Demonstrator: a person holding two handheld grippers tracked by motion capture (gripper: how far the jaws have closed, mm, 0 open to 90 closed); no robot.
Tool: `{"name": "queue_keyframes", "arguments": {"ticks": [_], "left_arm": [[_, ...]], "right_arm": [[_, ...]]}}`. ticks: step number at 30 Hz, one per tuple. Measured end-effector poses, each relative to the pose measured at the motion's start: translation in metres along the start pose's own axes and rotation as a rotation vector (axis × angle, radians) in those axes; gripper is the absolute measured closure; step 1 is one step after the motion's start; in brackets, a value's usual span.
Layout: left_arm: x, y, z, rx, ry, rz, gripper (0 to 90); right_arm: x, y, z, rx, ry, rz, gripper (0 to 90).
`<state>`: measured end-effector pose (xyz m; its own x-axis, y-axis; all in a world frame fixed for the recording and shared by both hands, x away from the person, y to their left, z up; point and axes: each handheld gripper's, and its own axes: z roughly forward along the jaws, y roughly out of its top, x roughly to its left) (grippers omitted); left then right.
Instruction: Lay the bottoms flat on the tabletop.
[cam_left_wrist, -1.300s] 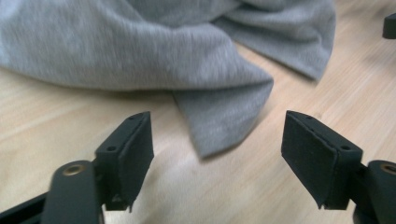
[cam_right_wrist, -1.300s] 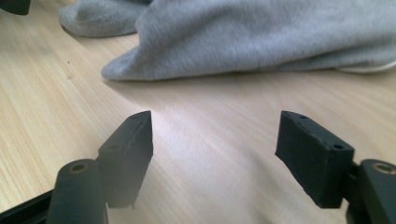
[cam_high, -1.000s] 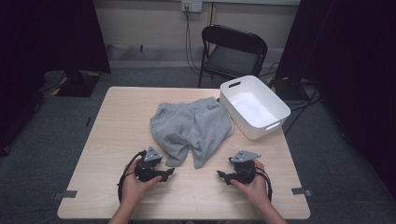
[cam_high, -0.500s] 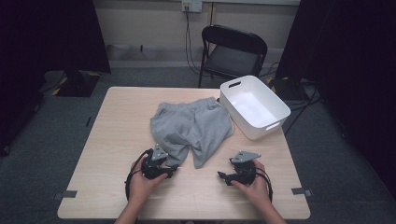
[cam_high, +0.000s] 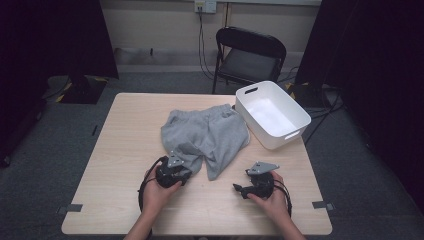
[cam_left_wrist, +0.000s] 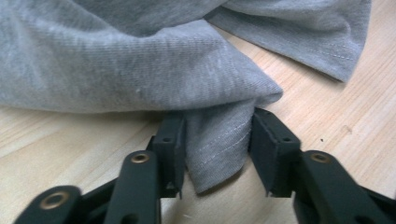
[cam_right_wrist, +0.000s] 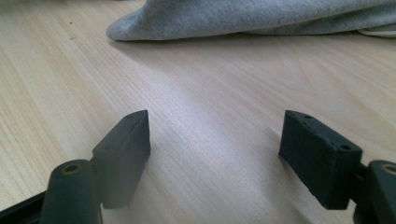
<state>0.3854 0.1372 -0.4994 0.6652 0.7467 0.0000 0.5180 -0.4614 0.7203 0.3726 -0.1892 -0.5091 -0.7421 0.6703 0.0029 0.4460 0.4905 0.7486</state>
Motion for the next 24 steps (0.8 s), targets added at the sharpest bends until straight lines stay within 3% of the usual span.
{"name": "queue_keyframes", "arguments": {"ticks": [7, 9, 15, 16, 24], "left_arm": [[0.000, 0.002, 0.000, 0.010, -0.021, -0.001, 76.2], [0.001, 0.003, -0.001, 0.028, -0.031, -0.018, 80.6], [0.003, 0.005, -0.006, 0.050, -0.061, -0.047, 83.0], [0.004, 0.005, -0.009, 0.040, -0.085, -0.079, 83.0], [0.010, 0.010, -0.023, 0.026, -0.100, -0.081, 83.0]], "right_arm": [[0.000, 0.000, 0.000, 0.000, 0.000, 0.001, 24.2], [0.000, 0.000, 0.000, 0.000, 0.000, 0.000, 24.2], [0.000, 0.000, 0.000, 0.000, 0.000, 0.000, 24.2], [0.000, 0.000, 0.000, 0.000, 0.000, 0.000, 24.2], [0.000, 0.000, 0.000, 0.000, 0.001, 0.000, 24.2]]}}
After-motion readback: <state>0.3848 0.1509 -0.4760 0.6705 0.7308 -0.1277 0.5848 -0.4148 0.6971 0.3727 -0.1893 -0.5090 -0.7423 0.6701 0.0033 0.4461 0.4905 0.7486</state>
